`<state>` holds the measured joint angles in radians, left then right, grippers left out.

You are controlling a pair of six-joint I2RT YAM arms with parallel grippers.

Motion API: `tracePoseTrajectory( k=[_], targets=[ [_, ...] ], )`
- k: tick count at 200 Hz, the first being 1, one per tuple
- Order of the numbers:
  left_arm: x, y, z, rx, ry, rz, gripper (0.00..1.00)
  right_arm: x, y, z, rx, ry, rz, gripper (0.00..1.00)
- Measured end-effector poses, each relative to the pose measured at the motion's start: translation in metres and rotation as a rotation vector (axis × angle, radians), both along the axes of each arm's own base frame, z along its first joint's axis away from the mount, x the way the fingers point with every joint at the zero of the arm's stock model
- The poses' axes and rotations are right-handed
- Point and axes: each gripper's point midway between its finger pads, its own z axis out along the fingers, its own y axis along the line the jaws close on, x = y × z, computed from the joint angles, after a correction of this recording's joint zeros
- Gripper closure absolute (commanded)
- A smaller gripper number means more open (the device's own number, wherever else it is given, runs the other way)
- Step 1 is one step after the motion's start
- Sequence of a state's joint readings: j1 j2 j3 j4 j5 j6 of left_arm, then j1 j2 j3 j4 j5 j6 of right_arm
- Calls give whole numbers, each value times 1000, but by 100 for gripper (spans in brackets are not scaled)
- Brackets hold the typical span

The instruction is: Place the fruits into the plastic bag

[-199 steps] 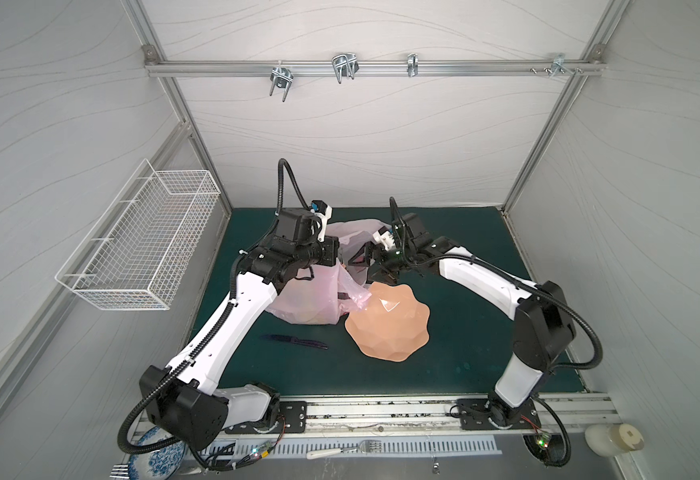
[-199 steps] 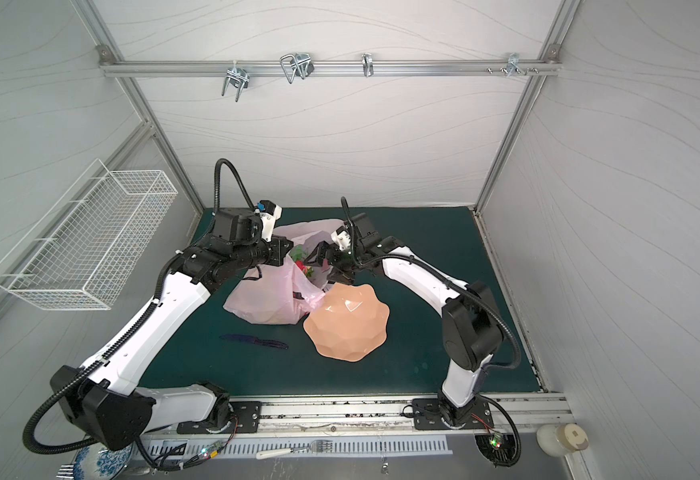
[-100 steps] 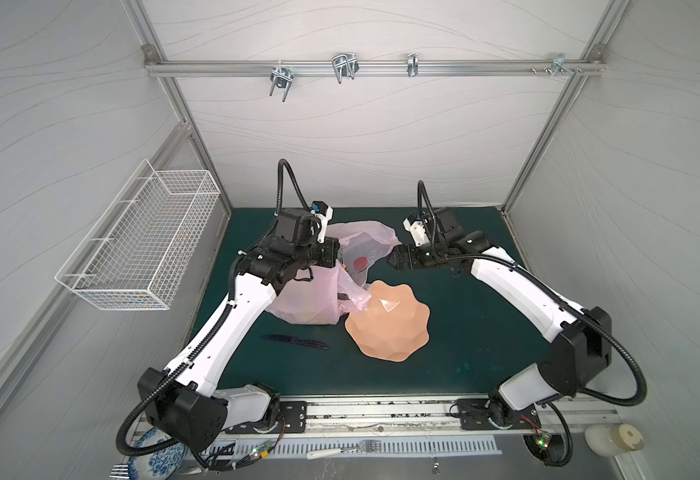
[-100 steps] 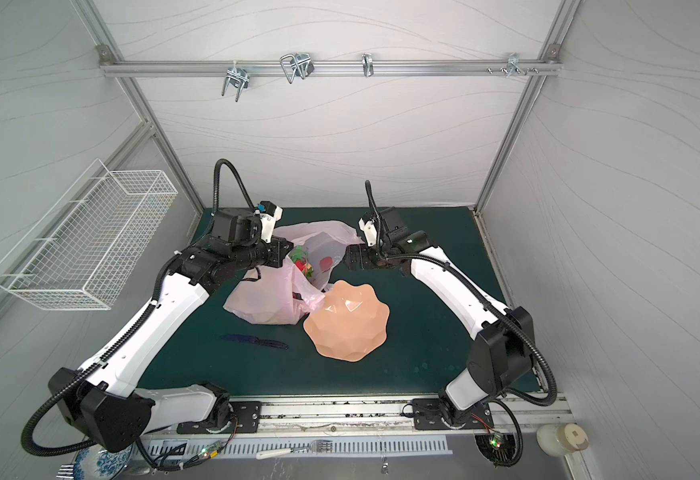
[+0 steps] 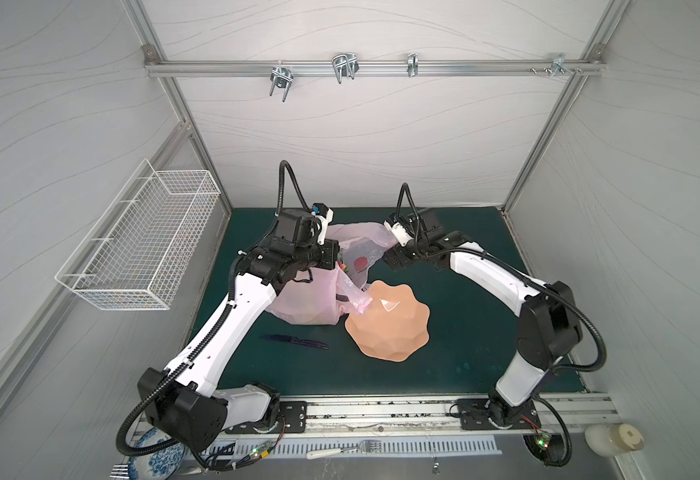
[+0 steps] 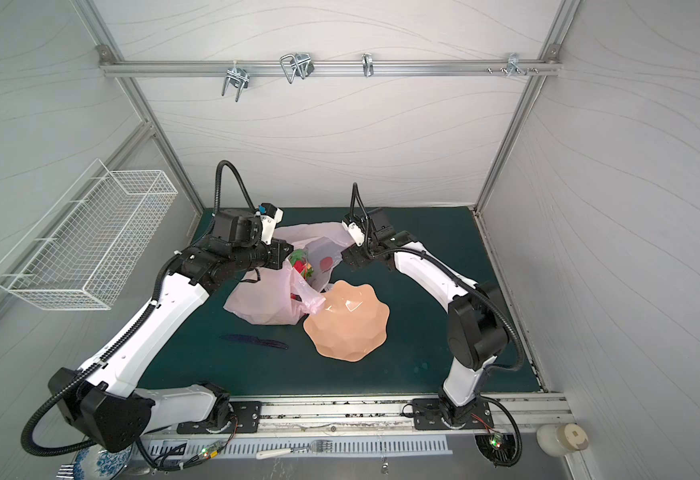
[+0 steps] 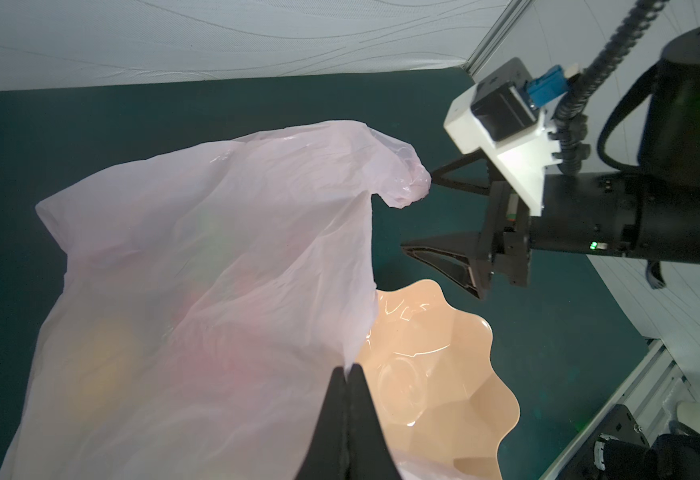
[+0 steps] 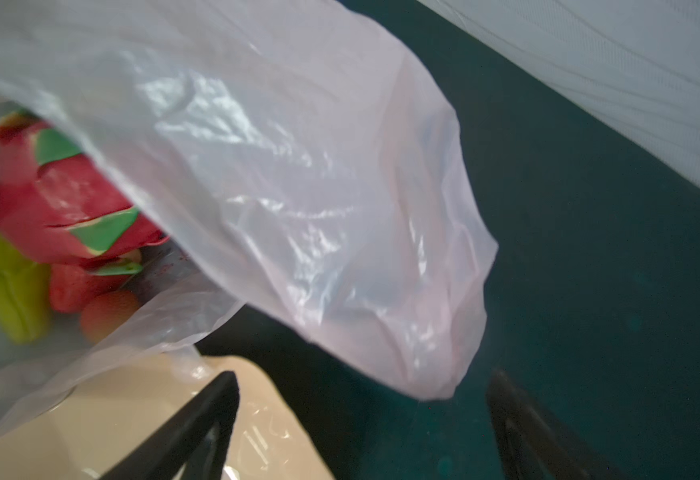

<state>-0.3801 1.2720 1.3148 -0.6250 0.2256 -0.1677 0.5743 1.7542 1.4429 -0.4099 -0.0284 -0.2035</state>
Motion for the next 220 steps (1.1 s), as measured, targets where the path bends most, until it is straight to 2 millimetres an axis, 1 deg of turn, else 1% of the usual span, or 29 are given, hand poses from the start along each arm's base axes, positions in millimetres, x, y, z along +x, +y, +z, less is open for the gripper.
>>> tracePoseTrajectory(
  k=[14,22,32,38,51,61,67,72,77,86,98,103,110,121,135,154,167,179,190,200,208,220],
  targets=[
    [-1,0,0,1,4,0,100,13,6,-4,-21,-25,11,12],
    [-1,0,1,2,5,0,100,21,8,-6,-30,-39,13,16],
    [-1,1,3,1,3,1,100,29,11,-7,-42,-58,16,25],
    [-1,1,3,1,1,0,100,33,11,-8,-49,-66,15,35],
    [-2,1,4,2,2,1,100,39,13,-7,-57,-84,16,61],
    [-2,2,4,6,3,4,100,42,13,-5,-55,-90,12,77],
    [-2,2,4,9,3,5,92,42,13,-4,-50,-91,12,88],
    [-2,3,4,13,3,6,85,42,14,-4,-49,-93,18,100],
    [-2,4,5,16,1,8,79,42,14,-3,-42,-91,18,100],
    [-2,5,7,25,-8,10,62,42,16,-2,-35,-93,29,100],
    [-4,8,13,31,-20,17,43,40,19,-1,-17,-84,38,100],
    [-5,9,17,24,-25,25,38,39,20,-1,-11,-82,45,100],
    [-6,11,24,25,-39,34,34,37,22,1,0,-79,55,100],
    [-8,14,42,21,-81,39,29,34,24,4,13,-77,68,100],
    [-9,18,69,11,-144,48,26,31,26,8,26,-74,81,100],
    [-19,17,111,6,-222,32,24,29,28,14,37,-68,93,100],
    [-31,10,134,6,-254,1,23,28,29,16,43,-65,99,100],
    [-44,1,148,3,-254,-29,23,26,29,15,43,-59,104,100],
    [-53,-6,154,-5,-223,-37,24,25,29,14,40,-50,105,100],
    [-61,-11,151,-23,-166,-35,24,24,28,13,37,-45,105,100],
    [-67,-13,143,-35,-105,-23,26,23,28,12,36,-42,105,100],
    [-78,-16,121,-63,25,11,27,23,27,12,34,-39,105,100]
  ],
)
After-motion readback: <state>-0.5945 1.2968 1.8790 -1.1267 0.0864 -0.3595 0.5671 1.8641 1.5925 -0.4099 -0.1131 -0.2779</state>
